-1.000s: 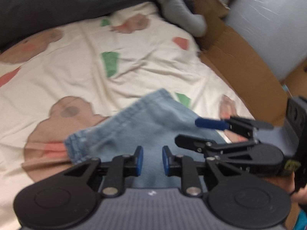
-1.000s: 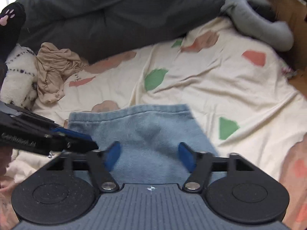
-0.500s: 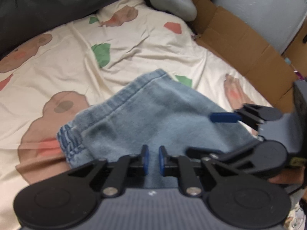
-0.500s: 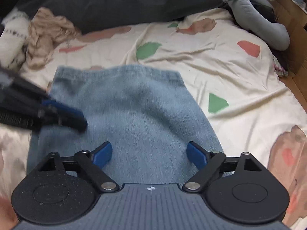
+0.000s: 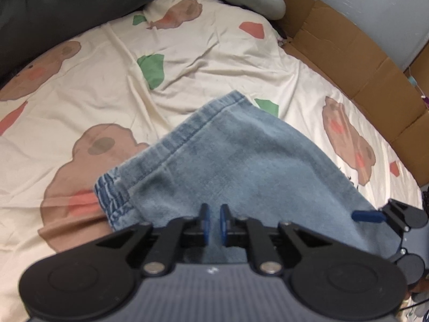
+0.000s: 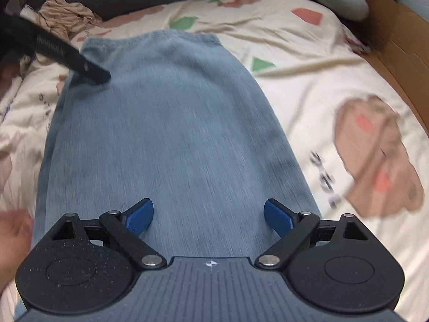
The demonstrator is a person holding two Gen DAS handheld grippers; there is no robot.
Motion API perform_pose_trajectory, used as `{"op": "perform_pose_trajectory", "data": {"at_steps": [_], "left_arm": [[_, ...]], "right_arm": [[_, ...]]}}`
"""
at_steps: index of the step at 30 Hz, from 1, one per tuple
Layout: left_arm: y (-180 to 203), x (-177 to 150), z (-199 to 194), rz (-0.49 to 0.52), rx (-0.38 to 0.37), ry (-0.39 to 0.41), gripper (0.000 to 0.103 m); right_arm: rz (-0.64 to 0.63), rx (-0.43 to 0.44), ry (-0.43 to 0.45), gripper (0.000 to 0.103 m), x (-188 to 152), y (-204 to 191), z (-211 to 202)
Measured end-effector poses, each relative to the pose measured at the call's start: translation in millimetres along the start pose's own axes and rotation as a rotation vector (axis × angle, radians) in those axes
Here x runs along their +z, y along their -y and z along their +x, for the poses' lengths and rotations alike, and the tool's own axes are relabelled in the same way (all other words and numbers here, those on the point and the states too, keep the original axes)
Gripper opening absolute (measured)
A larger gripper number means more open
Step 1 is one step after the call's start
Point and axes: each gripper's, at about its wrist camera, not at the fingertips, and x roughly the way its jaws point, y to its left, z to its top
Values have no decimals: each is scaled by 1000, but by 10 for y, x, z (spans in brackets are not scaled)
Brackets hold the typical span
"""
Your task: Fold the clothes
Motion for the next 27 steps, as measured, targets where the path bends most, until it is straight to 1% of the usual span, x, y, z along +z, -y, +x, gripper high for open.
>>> {"op": "perform_pose_trajectory", "data": {"at_steps": [2,4,6,8,11,15,20,26,27], "left_arm": [[47,-14,-31,26,9,-13,13],[86,-36,-59,39,11,-21,14],[126,-48,-94,45,16,-29,14],[168,-53,-138,41,17,-34,18],[253,-63,-209,53,12,-38,21],[372,-92,-270,90,7,-46,21],[513,-157,-334,141,-16,-58,21],[694,-229,-293,194,-41,-81,21],[724,-236,-280,203,-49,-84,21]], "right_arm": [[41,-16,-26,95,-147,73,-74],[84,-33,-52,98,-295,147,-148],[87,-53,-68,100,-426,173,-228],[88,-73,-82,102,-556,198,-309],[90,-104,-104,102,-752,234,-430],[83,-130,-110,103,-982,288,-597],[87,-139,-123,102,-1271,358,-757],[195,-165,-112,100,-1576,446,-949],[211,-174,-99,98,-1602,447,-991]]}}
